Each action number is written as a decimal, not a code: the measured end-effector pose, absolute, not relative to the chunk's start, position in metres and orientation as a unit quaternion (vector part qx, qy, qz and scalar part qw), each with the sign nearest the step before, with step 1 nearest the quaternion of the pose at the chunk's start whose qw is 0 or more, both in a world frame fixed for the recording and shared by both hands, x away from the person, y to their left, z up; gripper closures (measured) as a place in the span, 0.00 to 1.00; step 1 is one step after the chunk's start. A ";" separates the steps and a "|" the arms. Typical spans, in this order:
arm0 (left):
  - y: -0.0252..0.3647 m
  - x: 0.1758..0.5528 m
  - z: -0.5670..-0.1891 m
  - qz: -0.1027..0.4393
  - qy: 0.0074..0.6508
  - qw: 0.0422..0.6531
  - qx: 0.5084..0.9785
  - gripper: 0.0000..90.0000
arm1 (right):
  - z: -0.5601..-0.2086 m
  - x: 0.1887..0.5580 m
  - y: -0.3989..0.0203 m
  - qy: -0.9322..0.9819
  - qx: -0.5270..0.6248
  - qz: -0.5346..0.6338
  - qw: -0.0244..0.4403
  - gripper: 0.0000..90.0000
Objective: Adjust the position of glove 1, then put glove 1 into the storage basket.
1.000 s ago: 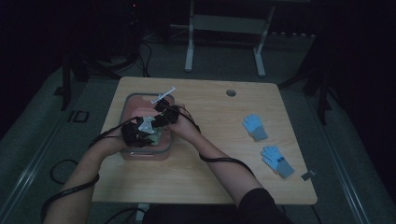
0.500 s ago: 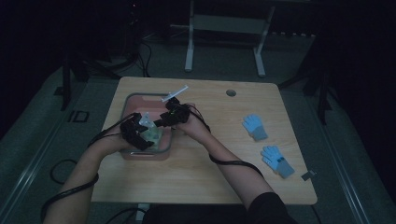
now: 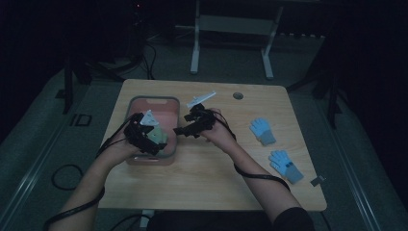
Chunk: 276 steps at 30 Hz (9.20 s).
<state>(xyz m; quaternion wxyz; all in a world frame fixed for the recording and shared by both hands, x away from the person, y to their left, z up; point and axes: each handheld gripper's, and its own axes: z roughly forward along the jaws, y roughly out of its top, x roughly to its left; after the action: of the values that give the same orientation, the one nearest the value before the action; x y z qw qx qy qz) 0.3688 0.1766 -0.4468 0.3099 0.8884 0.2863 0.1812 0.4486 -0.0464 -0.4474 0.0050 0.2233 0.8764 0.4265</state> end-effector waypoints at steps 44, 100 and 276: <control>0.049 0.322 -0.489 0.126 0.184 0.413 0.883 0.01 | -0.483 0.408 -0.223 0.858 0.274 0.426 0.083 0.47; 0.058 0.295 -0.554 0.118 0.204 0.430 0.872 0.01 | -0.543 0.499 -0.324 0.845 0.399 0.310 0.177 0.76; 0.064 0.290 -0.553 0.142 0.191 0.441 0.865 0.01 | -0.538 0.357 -0.266 0.678 0.594 0.347 0.257 0.94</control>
<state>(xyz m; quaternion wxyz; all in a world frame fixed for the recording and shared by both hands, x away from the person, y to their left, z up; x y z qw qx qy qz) 0.2905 0.0639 -0.5533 0.4408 0.8655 0.1908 0.1425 0.3571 -0.2665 -0.5381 0.2568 0.5944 0.6785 0.3470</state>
